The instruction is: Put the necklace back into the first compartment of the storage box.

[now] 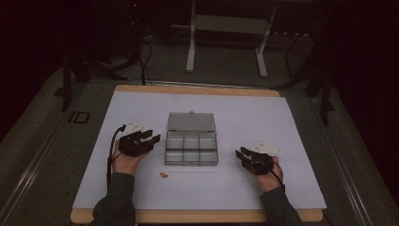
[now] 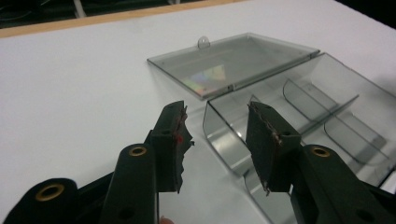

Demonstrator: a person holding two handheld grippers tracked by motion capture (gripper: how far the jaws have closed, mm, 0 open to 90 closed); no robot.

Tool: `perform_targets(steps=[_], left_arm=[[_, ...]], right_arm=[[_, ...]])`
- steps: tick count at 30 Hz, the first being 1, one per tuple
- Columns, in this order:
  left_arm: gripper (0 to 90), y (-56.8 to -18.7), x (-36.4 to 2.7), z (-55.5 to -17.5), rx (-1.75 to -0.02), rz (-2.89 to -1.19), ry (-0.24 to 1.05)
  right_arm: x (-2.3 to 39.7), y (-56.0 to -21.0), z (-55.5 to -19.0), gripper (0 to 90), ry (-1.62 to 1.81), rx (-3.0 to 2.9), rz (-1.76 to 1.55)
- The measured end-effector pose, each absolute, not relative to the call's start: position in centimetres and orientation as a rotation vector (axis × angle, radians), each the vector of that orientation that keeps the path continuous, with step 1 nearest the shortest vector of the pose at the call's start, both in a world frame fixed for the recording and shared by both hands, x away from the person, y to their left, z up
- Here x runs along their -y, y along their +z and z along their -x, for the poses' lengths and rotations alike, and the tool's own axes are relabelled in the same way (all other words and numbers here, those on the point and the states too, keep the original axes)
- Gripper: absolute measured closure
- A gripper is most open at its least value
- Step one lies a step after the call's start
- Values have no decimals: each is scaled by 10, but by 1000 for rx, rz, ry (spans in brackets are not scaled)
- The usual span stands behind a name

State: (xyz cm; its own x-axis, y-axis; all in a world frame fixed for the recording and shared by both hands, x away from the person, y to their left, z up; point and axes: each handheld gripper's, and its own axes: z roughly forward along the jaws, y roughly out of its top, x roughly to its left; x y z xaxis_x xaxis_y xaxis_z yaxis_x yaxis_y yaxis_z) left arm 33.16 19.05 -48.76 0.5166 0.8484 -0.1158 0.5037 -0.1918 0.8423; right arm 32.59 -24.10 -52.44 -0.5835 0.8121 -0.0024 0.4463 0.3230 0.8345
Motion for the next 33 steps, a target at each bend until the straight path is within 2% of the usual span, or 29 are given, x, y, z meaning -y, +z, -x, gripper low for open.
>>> perform_targets(steps=[11, 21, 33], left_arm=[[586, -482, -188, -307, -1036, -1911, 448], [592, -476, -183, -290, -950, -1994, 432], [596, -474, -185, -285, -910, -2068, 402]], right_arm=[[252, -536, -337, 882, 1183, -2122, -1180], [251, -537, -337, 897, 1177, -2116, -1176], [248, -537, -335, 887, 1149, -2118, -1149]])
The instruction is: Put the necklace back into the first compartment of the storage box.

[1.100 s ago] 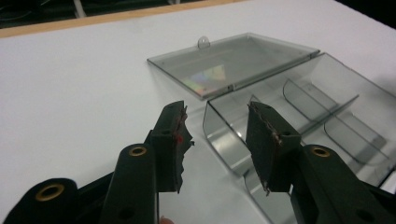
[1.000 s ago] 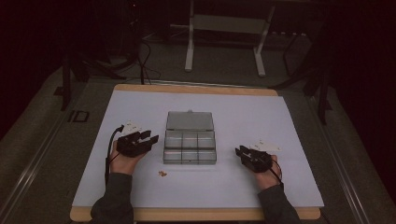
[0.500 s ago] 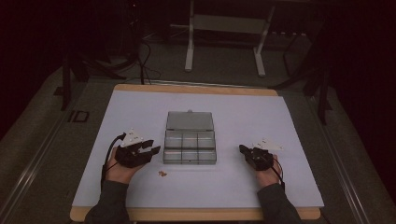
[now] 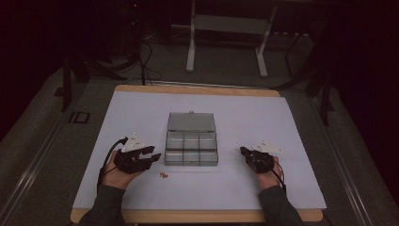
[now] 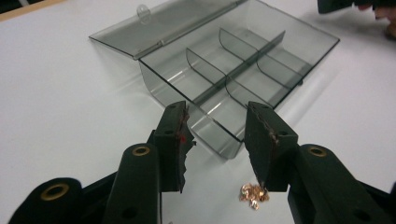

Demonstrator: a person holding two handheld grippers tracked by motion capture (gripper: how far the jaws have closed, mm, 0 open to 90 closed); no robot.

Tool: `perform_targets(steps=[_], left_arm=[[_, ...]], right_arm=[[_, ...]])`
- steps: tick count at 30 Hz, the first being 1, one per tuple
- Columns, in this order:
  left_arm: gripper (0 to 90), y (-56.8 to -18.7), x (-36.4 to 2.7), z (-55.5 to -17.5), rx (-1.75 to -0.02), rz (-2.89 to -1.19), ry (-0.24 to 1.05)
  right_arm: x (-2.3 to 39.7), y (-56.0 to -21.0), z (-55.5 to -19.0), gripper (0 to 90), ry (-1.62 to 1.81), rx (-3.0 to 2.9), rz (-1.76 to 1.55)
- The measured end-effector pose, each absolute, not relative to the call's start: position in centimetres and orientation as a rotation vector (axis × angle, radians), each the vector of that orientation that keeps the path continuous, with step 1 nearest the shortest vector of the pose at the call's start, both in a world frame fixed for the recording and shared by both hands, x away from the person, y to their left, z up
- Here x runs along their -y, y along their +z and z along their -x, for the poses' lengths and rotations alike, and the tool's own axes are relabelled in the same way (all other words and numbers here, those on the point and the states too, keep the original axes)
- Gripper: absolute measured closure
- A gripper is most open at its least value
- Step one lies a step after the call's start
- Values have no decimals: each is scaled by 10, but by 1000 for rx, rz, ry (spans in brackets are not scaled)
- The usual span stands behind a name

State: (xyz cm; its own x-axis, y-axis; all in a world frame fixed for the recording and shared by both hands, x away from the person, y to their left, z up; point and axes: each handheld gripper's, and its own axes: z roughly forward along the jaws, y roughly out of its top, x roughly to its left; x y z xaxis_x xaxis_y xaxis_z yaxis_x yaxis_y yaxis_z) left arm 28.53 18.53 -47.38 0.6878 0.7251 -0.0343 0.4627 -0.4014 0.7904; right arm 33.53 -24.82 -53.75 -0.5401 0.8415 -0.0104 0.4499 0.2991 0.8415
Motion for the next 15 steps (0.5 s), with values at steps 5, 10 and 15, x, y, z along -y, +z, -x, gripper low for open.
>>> perform_targets(steps=[5, 10, 15], left_arm=[[600, -471, -185, -286, -873, -2117, 383], [600, -470, -182, -286, -839, -2147, 353], [601, -472, -178, -287, -812, -2190, 329]], right_arm=[[248, -537, -335, 876, 1150, -2120, -1149], [249, -537, -335, 872, 1154, -2118, -1148], [249, -537, -335, 869, 1154, -2116, -1145]])
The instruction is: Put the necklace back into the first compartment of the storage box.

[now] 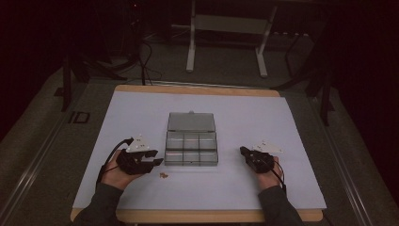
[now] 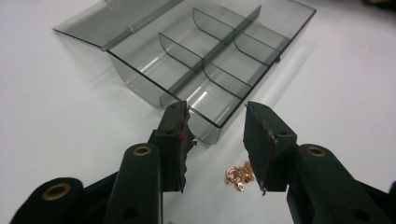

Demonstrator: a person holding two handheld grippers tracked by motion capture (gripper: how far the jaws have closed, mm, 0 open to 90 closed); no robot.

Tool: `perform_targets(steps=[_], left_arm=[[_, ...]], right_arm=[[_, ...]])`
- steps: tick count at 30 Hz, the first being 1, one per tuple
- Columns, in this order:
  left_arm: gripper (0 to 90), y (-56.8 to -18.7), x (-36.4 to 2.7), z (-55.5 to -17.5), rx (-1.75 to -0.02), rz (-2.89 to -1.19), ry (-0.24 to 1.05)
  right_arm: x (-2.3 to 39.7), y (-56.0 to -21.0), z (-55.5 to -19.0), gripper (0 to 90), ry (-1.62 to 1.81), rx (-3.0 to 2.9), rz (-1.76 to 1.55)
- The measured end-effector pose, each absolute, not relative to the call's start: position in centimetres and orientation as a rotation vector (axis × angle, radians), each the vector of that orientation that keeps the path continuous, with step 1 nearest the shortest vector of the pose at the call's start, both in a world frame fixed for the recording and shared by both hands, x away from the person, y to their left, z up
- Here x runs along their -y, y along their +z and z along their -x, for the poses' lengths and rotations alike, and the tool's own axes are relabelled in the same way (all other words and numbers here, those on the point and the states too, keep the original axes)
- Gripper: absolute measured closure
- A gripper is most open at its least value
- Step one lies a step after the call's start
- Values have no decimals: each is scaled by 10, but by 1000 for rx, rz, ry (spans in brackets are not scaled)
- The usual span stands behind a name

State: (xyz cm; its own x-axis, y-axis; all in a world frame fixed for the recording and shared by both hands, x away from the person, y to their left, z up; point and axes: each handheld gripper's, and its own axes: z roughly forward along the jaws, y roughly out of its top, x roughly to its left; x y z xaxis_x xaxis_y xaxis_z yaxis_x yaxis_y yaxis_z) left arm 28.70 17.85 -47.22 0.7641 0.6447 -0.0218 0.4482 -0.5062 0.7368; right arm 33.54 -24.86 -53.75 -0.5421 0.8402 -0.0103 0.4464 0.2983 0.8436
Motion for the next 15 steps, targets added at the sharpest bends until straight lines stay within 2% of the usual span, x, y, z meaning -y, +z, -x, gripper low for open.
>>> perform_targets(steps=[15], left_arm=[[601, -475, -164, -287, -748, -2307, 281]], right_arm=[[249, -538, -335, 856, 1157, -2118, -1142]])
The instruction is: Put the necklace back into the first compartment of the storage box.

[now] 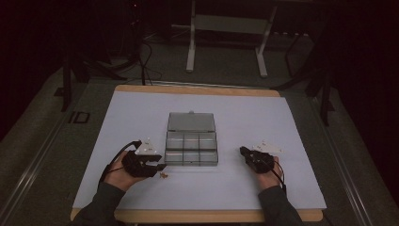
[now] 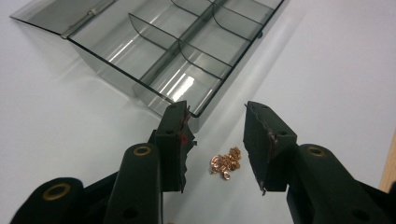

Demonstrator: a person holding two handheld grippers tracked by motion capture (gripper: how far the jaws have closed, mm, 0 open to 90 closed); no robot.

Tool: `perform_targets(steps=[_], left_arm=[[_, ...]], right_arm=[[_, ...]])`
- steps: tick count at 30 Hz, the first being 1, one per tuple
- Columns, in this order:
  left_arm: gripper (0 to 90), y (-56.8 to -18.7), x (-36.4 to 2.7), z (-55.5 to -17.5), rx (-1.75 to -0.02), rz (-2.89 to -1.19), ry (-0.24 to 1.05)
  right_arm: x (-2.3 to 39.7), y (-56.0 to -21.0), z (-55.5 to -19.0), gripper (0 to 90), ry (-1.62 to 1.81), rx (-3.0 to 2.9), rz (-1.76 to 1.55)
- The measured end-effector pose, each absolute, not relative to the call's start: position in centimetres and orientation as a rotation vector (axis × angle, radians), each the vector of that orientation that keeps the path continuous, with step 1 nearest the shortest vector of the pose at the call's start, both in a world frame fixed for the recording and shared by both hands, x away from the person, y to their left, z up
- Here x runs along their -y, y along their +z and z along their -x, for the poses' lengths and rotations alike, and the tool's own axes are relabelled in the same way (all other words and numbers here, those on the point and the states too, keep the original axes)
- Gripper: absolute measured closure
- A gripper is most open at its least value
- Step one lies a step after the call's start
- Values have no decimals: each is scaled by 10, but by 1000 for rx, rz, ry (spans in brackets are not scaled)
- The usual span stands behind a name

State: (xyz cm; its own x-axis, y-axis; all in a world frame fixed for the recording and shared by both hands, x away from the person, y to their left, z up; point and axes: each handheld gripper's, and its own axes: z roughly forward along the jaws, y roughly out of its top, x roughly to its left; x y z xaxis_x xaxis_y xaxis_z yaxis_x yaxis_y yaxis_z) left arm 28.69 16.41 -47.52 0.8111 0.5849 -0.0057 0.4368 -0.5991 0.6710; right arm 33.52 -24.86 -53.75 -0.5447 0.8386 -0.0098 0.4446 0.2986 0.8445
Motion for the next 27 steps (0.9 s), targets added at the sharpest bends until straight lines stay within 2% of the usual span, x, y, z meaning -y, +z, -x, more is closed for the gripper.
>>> perform_targets(steps=[27], left_arm=[[600, -479, -151, -293, -671, -2486, 231]], right_arm=[[248, -538, -335, 856, 1155, -2125, -1132]])
